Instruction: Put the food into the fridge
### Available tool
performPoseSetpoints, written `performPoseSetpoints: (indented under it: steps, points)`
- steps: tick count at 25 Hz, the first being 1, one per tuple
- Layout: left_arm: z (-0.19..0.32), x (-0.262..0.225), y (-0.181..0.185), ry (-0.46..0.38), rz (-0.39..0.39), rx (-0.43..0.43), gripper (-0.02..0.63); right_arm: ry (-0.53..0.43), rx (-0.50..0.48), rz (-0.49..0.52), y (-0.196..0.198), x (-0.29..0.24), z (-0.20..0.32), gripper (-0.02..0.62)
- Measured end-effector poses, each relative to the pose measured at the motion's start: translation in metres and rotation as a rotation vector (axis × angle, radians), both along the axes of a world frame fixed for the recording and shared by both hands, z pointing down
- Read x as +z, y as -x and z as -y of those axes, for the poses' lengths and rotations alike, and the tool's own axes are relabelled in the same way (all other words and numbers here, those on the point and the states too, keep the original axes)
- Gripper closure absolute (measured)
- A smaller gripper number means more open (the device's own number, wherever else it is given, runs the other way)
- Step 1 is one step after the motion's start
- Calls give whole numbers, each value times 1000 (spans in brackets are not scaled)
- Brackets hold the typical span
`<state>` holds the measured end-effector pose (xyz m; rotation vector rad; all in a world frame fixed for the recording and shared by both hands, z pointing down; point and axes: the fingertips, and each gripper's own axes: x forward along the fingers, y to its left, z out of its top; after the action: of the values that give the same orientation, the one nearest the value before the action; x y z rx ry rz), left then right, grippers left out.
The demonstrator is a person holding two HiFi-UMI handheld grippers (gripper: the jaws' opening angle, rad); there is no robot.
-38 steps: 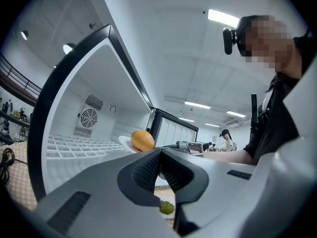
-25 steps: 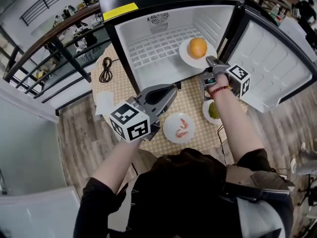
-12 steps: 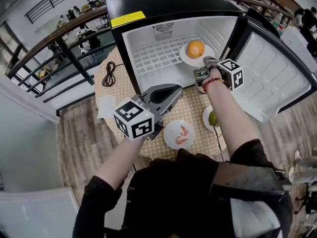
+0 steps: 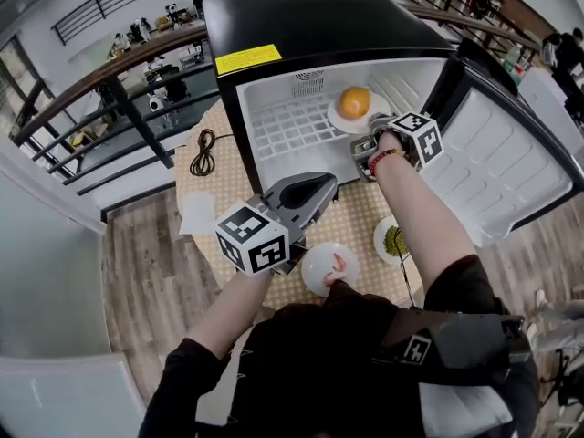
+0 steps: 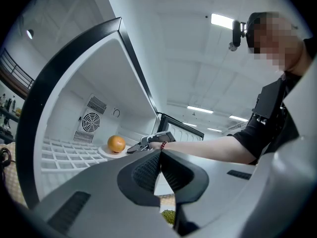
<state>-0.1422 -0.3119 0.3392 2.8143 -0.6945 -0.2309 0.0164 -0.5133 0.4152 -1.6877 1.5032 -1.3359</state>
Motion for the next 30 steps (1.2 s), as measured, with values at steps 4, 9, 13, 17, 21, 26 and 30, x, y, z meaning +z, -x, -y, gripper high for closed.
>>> performPoseSetpoints:
  steps: [4, 9, 13, 17, 21, 26, 30]
  points:
    - [1, 3, -2, -2, 3, -3, 592, 23, -36, -61, 8, -1, 7, 563]
    - [-4, 14, -9, 15, 11, 23, 592, 29, -60, -113, 8, 4, 9, 563]
    - [-3, 13, -7, 13, 3, 13, 592, 20, -84, -196, 8, -1, 12, 561]
    - [-5, 16, -8, 15, 15, 12, 592, 19, -104, -314, 9, -7, 14, 553]
    - [-9, 20, -13, 17, 31, 26, 592, 25, -124, -419, 8, -8, 13, 536]
    - [-10, 23, -13, 26, 26, 23, 592, 40, -153, -482, 9, -4, 13, 511]
    - [-10, 23, -15, 29, 24, 25, 592, 27, -158, -531, 9, -5, 14, 502]
